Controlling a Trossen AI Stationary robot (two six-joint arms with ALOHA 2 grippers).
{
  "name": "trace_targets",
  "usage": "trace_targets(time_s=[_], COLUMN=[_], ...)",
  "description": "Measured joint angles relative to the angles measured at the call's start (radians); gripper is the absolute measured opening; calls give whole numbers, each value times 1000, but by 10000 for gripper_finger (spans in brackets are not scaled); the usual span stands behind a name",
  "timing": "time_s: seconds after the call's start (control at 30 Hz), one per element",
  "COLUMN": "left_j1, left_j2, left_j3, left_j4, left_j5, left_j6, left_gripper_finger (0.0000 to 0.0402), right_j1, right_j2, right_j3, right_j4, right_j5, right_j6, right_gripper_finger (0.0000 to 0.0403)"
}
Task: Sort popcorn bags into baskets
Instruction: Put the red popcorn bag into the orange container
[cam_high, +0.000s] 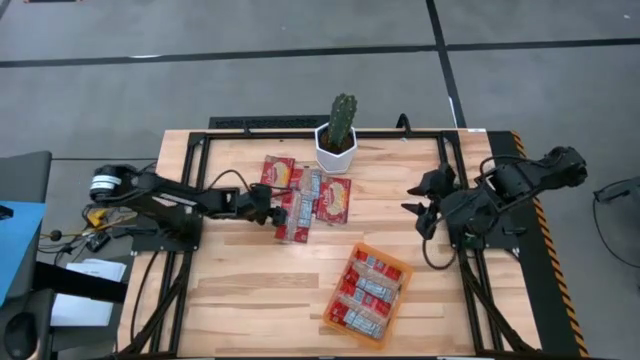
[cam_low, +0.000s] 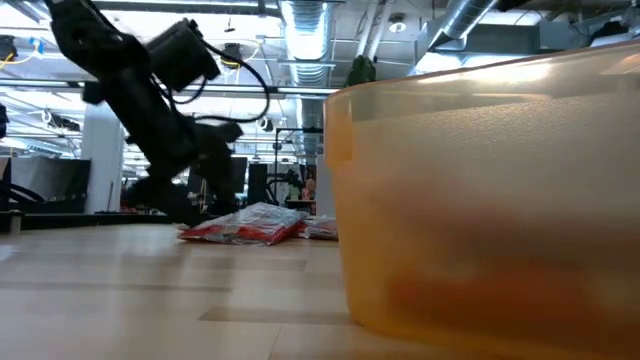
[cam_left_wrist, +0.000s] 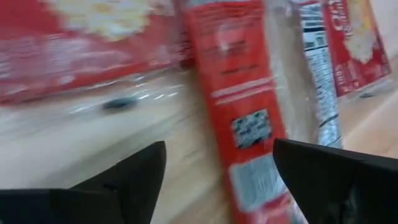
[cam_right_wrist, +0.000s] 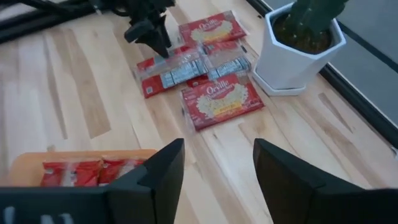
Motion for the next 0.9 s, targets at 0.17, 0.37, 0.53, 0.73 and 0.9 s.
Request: trace_targets(time_s=[0.17,0.37,0.53,0.73,0.9], left_j1=[14,13,6,7,-8], left_j2=[147,309,340,288,264], left_j3=[1,6,11,32,67], left_j4=[268,400,421,418,404], left_j5=[88,111,78,95,179], left_j6=[44,-23,-14,-62,-150], left_gripper_finger=[288,253,124,10,1], right_j1=[-31,-40,-40,-36,-19], right_j2=[37,82,121,136,108], right_j3=[0,0,0,-1,32], right_j4=[-6,-3,-3,97,149], right_j5=[-2,-4,-5,-59,-152], right_j6=[0,0,-1,-4,-37], right_gripper_finger=[209,201,190,170,154])
